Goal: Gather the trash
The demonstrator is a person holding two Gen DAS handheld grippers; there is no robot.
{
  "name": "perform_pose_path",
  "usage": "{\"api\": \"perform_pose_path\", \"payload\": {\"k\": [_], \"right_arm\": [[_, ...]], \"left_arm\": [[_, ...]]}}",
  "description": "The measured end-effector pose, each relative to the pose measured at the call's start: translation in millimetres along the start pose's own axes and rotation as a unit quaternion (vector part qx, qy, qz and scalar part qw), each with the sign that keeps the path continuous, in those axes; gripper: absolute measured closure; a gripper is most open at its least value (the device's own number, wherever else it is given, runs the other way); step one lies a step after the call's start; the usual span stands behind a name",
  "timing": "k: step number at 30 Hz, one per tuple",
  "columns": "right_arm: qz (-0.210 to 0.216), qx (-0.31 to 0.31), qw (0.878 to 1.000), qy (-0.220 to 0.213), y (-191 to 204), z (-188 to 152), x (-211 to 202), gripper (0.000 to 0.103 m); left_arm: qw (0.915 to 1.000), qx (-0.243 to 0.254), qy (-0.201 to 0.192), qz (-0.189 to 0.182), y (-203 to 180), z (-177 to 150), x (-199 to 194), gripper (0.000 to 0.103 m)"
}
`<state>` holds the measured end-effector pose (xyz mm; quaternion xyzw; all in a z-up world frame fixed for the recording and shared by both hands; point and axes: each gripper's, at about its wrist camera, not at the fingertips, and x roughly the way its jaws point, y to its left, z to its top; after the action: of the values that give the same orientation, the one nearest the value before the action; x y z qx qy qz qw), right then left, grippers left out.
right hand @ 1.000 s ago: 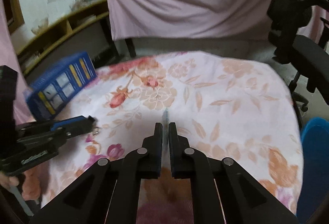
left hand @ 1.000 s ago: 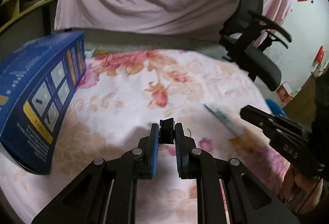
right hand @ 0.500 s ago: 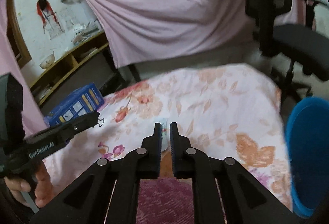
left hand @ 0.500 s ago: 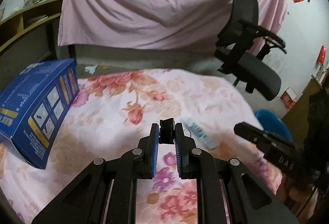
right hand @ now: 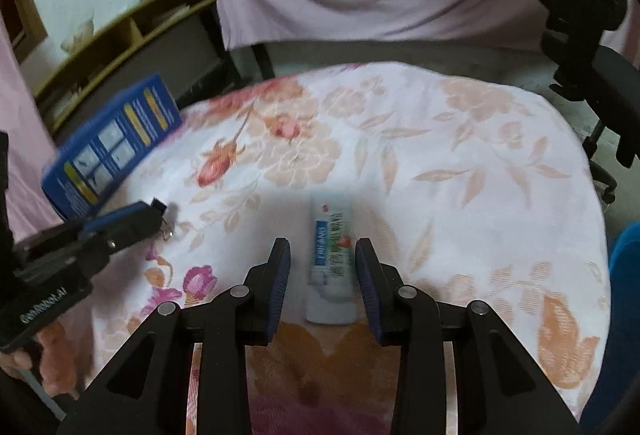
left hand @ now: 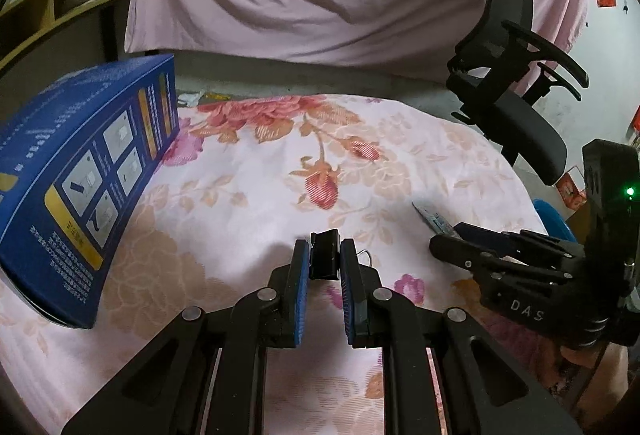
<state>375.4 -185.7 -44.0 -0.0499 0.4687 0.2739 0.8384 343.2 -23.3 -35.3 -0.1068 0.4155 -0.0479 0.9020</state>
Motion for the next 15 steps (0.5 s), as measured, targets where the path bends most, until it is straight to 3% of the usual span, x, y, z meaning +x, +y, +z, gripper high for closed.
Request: {"api": "perform_pose_path", "payload": {"k": [3,9,12,15], "right_arm": [[0.005,-0.002,1.0,0.0,-1.0,-2.5,-0.2,0.084],[0.013,0.0,1.0,-0.028,-1.2,-6.4,-14.7,0.086],[0.02,0.006,0.997,-0.079,-1.4,-11.4,-37.6,0.086],[0.027,0.022,0.987,-0.159,-8.9,-23.5,-74.6,0.086]], "left_arm": [[1.0,-0.002,0.002,-0.001,0.4,-0.2,-2.5,0.091],[0.9997,0.015,-0.021,0.005,-10.4,1.1,-15.7,0.091],[0.9987,0.025,-0.043,0.004,-21.6,3.6,-26.3,0.091],[0.9962,0.036,-0.079,-0.007,-39.1,8.6,-42.4,0.091]]}}
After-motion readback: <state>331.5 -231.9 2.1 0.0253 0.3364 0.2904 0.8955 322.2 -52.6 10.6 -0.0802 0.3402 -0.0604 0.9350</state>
